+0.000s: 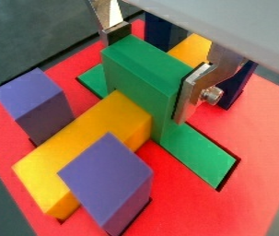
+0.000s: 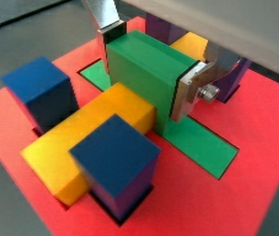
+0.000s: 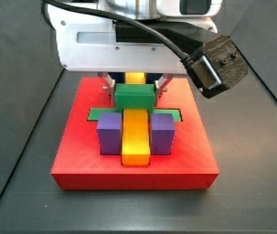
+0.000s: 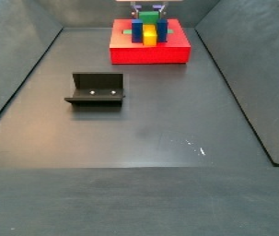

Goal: Pick up the green object. Move up. Move to above the board. Insert the green object.
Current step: Insert the green object.

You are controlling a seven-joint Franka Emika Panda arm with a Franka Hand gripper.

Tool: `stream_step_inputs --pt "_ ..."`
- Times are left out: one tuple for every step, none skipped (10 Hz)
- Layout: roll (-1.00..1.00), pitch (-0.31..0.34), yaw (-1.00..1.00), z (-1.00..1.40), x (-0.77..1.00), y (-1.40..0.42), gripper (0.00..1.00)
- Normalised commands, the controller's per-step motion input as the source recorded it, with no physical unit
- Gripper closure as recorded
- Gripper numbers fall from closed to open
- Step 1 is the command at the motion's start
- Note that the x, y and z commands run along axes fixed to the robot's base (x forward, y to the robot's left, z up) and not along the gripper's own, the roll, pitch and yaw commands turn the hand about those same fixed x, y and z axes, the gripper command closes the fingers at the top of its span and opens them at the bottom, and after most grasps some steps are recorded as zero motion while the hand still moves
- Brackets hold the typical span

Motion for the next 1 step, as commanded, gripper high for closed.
stream_step_inputs --pt "0.0 0.0 0.0 0.0 0.0 0.0 1.0"
